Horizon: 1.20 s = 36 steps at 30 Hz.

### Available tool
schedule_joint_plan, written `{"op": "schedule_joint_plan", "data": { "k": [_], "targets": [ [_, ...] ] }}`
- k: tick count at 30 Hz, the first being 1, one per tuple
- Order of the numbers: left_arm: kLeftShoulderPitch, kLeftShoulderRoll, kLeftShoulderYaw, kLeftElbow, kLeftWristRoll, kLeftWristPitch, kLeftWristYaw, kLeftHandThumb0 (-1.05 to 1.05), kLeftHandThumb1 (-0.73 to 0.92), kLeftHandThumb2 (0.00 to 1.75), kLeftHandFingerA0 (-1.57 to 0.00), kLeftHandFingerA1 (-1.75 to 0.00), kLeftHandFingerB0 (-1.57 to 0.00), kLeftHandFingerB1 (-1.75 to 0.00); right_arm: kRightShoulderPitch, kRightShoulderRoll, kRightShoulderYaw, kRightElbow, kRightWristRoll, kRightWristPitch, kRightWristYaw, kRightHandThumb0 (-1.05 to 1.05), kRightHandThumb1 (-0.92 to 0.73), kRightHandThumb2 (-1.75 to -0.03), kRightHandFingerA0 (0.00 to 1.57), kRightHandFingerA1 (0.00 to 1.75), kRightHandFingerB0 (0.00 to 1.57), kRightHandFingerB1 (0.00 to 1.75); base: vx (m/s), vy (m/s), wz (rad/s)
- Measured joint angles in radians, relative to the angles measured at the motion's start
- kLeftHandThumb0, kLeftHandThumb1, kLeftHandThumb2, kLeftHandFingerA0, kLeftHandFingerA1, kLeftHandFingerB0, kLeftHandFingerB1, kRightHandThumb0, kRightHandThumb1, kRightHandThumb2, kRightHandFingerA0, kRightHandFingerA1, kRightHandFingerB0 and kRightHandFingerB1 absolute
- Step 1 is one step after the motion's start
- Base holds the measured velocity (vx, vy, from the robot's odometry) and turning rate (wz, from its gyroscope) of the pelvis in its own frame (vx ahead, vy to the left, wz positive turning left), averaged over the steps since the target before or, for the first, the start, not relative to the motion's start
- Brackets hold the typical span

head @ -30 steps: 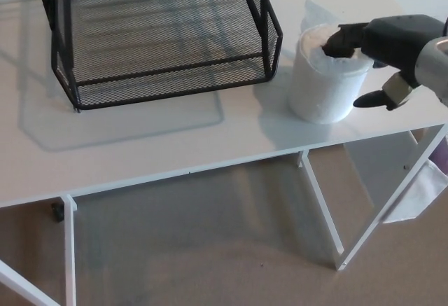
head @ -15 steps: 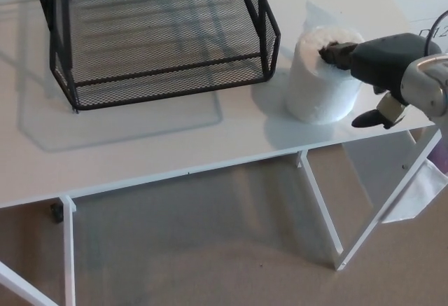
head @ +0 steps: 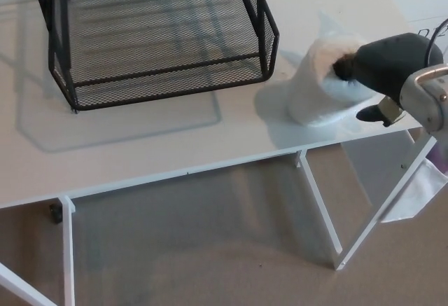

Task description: The robot walks towards a desk on which a file tray is kept in the middle and a toilet paper roll is kept on its right. The robot uses its right hand to hook on finger in the gap of the roll and grabs it, lifts it and places it on the tray.

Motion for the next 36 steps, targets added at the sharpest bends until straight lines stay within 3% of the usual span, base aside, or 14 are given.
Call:
{"op": "schedule_joint_plan", "data": {
  "k": [11, 12, 13, 19, 20, 23, 25, 27, 30, 33, 34, 35, 36],
  "targets": [
    [0.000, -0.001, -0.025, -0.002, 0.014, 0.000, 0.000, -0.51, 0.69, 1.05, -0.39, -0.57, -0.31, -0.52, 0.051, 0.018, -0.004, -0.001, -0.031, 0.001, -0.168, -0.35, -0.55, -0.60, 0.97, 1.71, 0.91, 0.68, 0.00, 0.000, 0.00],
    [-0.001, -0.002, -0.027, -0.002, 0.015, 0.000, 0.000, -0.52, 0.86, 0.66, -0.44, -0.40, -0.43, -0.38, 0.057, 0.021, -0.007, -0.001, -0.032, 0.002, -0.182, -0.37, -0.53, -0.60, 1.00, 1.69, 0.93, 0.63, 0.00, 0.000, 0.00],
    [-0.001, -0.002, -0.029, -0.002, 0.015, 0.000, 0.000, -0.53, 0.71, 1.05, -0.36, -0.56, -0.28, -0.50, 0.063, 0.024, -0.010, -0.001, -0.034, 0.002, -0.198, -0.37, -0.55, -0.56, 1.00, 1.69, 0.94, 0.68, 0.00, 0.000, 0.00],
    [-0.005, -0.004, -0.035, -0.002, 0.016, 0.000, -0.001, -0.52, 0.71, 1.05, -0.36, -0.56, -0.27, -0.50, 0.094, 0.054, -0.029, 0.008, -0.039, 0.008, -0.290, -0.27, -0.56, -0.61, 0.98, 1.69, 0.90, 0.86, 0.00, 0.000, 0.00],
    [-0.005, -0.004, -0.037, -0.002, 0.016, 0.000, -0.002, -0.55, 0.72, 1.05, -0.36, -0.55, -0.30, -0.51, 0.099, 0.059, -0.035, 0.010, -0.039, 0.008, -0.302, -0.33, -0.55, -0.56, 1.03, 1.61, 0.94, 0.69, 0.00, 0.000, 0.00],
    [-0.005, -0.004, -0.041, -0.003, 0.019, 0.000, -0.001, -0.54, 0.70, 1.04, -0.37, -0.56, -0.29, -0.51, 0.114, 0.075, -0.057, 0.015, -0.038, 0.009, -0.338, -0.37, -0.56, -0.57, 1.04, 1.49, 0.93, 0.59, 0.00, 0.000, 0.00],
    [-0.005, -0.004, -0.045, -0.006, 0.020, 0.000, -0.001, -0.54, 0.70, 1.04, -0.37, -0.56, -0.29, -0.51, 0.129, 0.084, -0.077, 0.016, -0.037, 0.009, -0.367, -0.37, -0.56, -0.57, 1.04, 1.49, 0.93, 0.59, 0.00, 0.000, 0.00],
    [-0.005, -0.004, -0.046, -0.011, 0.020, 0.000, -0.002, -0.55, 0.71, 1.05, -0.36, -0.56, -0.28, -0.50, 0.133, 0.087, -0.101, 0.015, -0.035, 0.009, -0.391, -0.36, -0.56, -0.57, 0.93, 1.66, 0.89, 0.63, 0.00, 0.000, 0.00],
    [-0.009, -0.001, -0.056, -0.018, 0.026, -0.004, -0.002, -0.58, 0.73, 1.04, -0.33, -0.54, -0.29, -0.50, 0.129, 0.072, -0.161, -0.003, -0.028, 0.002, -0.425, -0.33, -0.58, -0.57, 0.94, 1.62, 0.88, 0.65, 0.00, 0.000, 0.00],
    [-0.009, 0.004, -0.064, -0.020, 0.030, -0.016, -0.003, -0.58, 0.73, 1.04, -0.34, -0.54, -0.31, -0.51, 0.116, 0.044, -0.230, -0.043, -0.011, -0.018, -0.450, -0.23, -0.64, -0.71, 0.97, 1.62, 0.89, 0.82, 0.00, 0.000, 0.00],
    [-0.009, 0.008, -0.070, -0.020, 0.033, -0.019, -0.002, -0.57, 0.73, 1.04, -0.33, -0.54, -0.31, -0.51, 0.099, 0.022, -0.270, -0.074, 0.003, -0.029, -0.455, -0.34, -0.65, -0.59, 0.98, 1.62, 0.89, 0.71, 0.00, 0.000, 0.00],
    [-0.009, 0.009, -0.072, -0.020, 0.035, -0.020, -0.002, -0.54, 0.73, 1.06, -0.37, -0.57, -0.33, -0.53, 0.091, 0.016, -0.282, -0.084, 0.007, -0.033, -0.456, -0.41, -0.57, -0.70, 0.98, 1.57, 0.87, 0.68, 0.00, 0.000, 0.00],
    [-0.010, 0.011, -0.074, -0.019, 0.036, -0.024, -0.002, -0.53, 0.72, 1.06, -0.37, -0.56, -0.32, -0.52, 0.076, 0.004, -0.300, -0.100, 0.015, -0.039, -0.457, -0.42, -0.57, -0.69, 0.97, 1.58, 0.87, 0.70, 0.00, 0.000, 0.00]
  ]
}}
